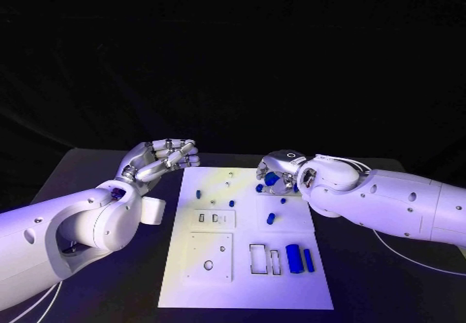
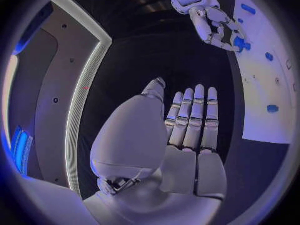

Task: Assemble the parts on the task board

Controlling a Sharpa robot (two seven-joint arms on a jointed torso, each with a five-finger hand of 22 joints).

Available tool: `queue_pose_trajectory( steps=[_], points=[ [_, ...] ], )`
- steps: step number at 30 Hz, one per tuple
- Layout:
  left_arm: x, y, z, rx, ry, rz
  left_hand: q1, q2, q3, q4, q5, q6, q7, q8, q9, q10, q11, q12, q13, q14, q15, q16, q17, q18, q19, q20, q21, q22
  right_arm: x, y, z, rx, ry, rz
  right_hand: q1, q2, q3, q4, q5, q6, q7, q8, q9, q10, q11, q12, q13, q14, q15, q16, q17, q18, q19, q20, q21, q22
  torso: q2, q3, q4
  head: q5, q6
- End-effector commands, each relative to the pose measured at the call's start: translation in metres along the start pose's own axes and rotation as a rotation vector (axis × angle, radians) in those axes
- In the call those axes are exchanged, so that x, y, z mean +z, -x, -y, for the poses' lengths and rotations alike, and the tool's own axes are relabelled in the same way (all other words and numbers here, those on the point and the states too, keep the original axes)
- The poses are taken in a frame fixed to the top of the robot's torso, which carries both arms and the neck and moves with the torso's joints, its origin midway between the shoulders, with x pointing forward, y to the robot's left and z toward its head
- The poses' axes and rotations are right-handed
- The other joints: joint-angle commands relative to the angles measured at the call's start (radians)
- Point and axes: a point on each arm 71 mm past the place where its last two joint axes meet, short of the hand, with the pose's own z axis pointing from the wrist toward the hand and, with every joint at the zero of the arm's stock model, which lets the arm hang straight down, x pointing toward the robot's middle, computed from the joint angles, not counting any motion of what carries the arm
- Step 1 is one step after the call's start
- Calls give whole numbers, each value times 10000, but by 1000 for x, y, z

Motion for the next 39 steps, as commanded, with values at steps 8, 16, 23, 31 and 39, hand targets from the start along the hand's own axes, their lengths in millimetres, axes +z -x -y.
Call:
queue_pose_trajectory(
  steps=[8, 16, 23, 31, 39],
  points=[
    [1, -2, 1, -116, -8, -177, -66, -31, -39, 23, -48, -46, 75, -40, -11, -23, 27, -54, 6, -65, 22, -45, 12, 35, 66, 22, -37, -14, 2, -6, -3, -210, 22, -121, 138, 96, 24, 49, -116, 93, -30, -132, -128, 227, -36, 49, -175, 304, 50, -37, -34, 125, -35, -28, -56, 4, 64, -9, -4, -2, -13],
    [1, -2, 1, -116, 0, -176, -70, -30, -41, 21, -57, -54, 79, -43, -11, -28, 30, -63, 7, -68, 24, -50, 14, 35, 67, 24, -40, -18, 4, -8, -5, -116, 56, -104, 20, 49, 1011, 106, -643, 268, -127, -187, -335, 1119, -156, 48, -567, 335, -60, 45, -32, 84, 132, -132, 31, 197, 77, -12, 5, 16, -45],
    [0, -2, 2, -111, -7, -176, -70, -30, -41, 21, -57, -54, 79, -43, -11, -28, 30, -63, 7, -68, 24, -50, 14, 35, 67, 24, -40, -18, 5, -9, -3, -105, -6, -123, -85, 38, 1617, 148, -884, 394, -187, -119, -337, 1465, -214, 32, -752, 345, -110, 87, -26, 69, 177, -178, 60, 279, 90, -15, 16, 31, -73],
    [0, -2, 3, -104, -16, -177, -69, -30, -41, 14, -69, -67, 84, -50, -12, -37, 35, -80, 7, -72, 28, -60, 19, 35, 69, 27, -44, -26, 6, -11, -2, -90, -35, -144, -130, 53, 1811, 174, -943, 444, -208, -77, -316, 1569, -236, 28, -809, 355, -125, 114, 3, 61, 204, -195, 84, 325, 103, -21, -4, 47, -96],
    [1, -2, 4, -94, -25, -187, -69, -30, -41, 14, -69, -67, 84, -50, -12, -37, 35, -80, 7, -72, 28, -60, 19, 35, 69, 27, -44, -26, 7, -11, 0, -103, -108, -145, -141, 56, 1901, 175, -969, 484, -226, -42, -295, 1632, -252, 32, -835, 358, -138, 124, 9, 57, 216, -206, 95, 346, 105, -30, -8, 55, -113]
  ],
)
